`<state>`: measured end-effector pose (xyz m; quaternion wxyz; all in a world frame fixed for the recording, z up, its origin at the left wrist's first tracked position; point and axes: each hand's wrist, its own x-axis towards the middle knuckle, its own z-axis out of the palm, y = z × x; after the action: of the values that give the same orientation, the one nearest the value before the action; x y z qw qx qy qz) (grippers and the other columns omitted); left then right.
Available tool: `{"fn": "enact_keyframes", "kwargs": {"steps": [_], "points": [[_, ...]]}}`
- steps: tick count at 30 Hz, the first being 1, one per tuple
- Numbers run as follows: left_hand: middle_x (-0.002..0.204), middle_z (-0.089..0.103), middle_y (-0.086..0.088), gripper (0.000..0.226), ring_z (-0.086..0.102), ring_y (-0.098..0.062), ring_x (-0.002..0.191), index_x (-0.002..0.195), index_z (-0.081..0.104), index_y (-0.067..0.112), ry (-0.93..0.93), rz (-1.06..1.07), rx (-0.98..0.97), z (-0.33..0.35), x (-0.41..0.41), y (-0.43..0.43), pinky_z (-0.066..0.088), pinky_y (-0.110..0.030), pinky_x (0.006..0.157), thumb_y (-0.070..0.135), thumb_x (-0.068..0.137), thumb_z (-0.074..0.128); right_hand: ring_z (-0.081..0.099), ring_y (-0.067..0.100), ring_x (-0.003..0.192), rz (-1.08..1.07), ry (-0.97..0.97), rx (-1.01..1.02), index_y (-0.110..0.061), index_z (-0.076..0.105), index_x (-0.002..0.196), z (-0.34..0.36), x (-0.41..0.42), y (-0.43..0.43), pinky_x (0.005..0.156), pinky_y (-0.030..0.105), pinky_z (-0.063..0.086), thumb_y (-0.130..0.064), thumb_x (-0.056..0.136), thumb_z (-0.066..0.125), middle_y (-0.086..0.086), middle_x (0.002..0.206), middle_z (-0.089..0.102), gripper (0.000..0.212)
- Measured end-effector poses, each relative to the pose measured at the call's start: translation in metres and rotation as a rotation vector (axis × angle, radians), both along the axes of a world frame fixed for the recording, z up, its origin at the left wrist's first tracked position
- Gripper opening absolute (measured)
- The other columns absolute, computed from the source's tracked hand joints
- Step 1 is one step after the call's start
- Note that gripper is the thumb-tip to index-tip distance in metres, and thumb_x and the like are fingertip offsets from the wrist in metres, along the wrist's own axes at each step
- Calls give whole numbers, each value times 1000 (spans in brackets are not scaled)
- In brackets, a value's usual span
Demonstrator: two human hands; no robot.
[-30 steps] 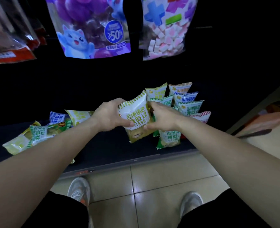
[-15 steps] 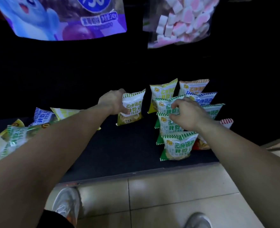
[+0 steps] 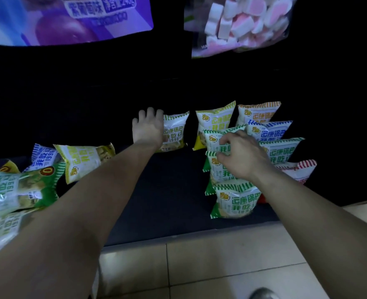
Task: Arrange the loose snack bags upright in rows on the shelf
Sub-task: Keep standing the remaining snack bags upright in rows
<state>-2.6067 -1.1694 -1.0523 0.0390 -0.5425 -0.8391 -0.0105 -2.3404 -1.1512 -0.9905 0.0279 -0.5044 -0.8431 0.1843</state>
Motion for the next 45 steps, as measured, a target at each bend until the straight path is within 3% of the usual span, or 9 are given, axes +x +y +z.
{"fn": "enact_keyframes", "kwargs": {"steps": [4, 11, 16, 23, 28, 31, 34, 38, 45], "points": [[132, 47, -9, 80, 39, -35, 121, 137, 37, 24, -17, 1, 25, 1, 1, 2, 40, -48, 92, 36, 72, 82, 45, 28, 124, -5, -1, -22, -24, 54, 131, -1, 5, 0, 92, 41, 41, -42, 93, 61, 4, 135, 47, 43], [130, 42, -10, 68, 57, -37, 103, 134, 43, 26, -389, 9, 66, 2, -10, 5, 52, -44, 82, 14, 77, 78, 45, 27, 124, 3, -15, -17, -25, 54, 130, 0, 4, -1, 87, 38, 38, -42, 93, 61, 3, 135, 47, 41], [140, 31, -12, 74, 60, -35, 98, 139, 34, 27, -455, 27, 205, -3, -5, 1, 52, -39, 76, 17, 80, 79, 47, 28, 124, 11, -12, -14, -25, 56, 130, 2, -3, -2, 92, 40, 41, -42, 91, 62, 3, 135, 48, 42], [144, 29, -10, 44, 56, -35, 103, 130, 52, 26, -332, 21, 141, 3, -6, -7, 51, -39, 77, 18, 89, 65, 44, 26, 127, 32, 0, -29, -26, 55, 129, 5, -12, -7, 99, 42, 43, -40, 91, 61, 2, 137, 46, 41], [149, 20, -9, 55, 42, -33, 121, 140, 43, 32, -246, -7, 10, 11, -9, -12, 48, -39, 74, 29, 89, 64, 44, 28, 126, 65, -41, 0, -25, 54, 132, 9, -19, -12, 89, 37, 40, -42, 92, 60, 4, 137, 45, 44], [152, 20, -9, 65, 38, -33, 128, 146, 34, 32, -268, -25, -70, 23, -13, -24, 48, -44, 89, 35, 88, 64, 44, 28, 124, 91, -68, 20, -24, 54, 131, 13, -29, -18, 82, 35, 37, -42, 93, 59, 4, 135, 45, 42], [155, 20, -10, 71, 33, -33, 134, 149, 30, 30, -277, -32, -77, 48, -21, -45, 44, -46, 99, 39, 87, 64, 43, 29, 124, 140, -62, 1, -22, 53, 133, 19, -46, -33, 92, 39, 43, -42, 93, 58, 6, 131, 45, 45], [153, 26, -8, 71, 36, -31, 134, 150, 31, 27, -263, -57, -106, 91, -45, -92, 42, -44, 103, 41, 88, 63, 42, 28, 124, 218, -95, 6, -22, 51, 134, 30, -71, -59, 95, 41, 43, -45, 92, 57, 5, 132, 45, 48], [148, 32, -5, 67, 50, -28, 122, 148, 34, 24, -245, 49, -337, 104, -119, -227, 45, -36, 92, 45, 91, 60, 43, 30, 126, 310, -155, -56, -22, 49, 138, 24, -135, -99, 99, 43, 43, -47, 91, 58, 7, 136, 46, 54]]}}
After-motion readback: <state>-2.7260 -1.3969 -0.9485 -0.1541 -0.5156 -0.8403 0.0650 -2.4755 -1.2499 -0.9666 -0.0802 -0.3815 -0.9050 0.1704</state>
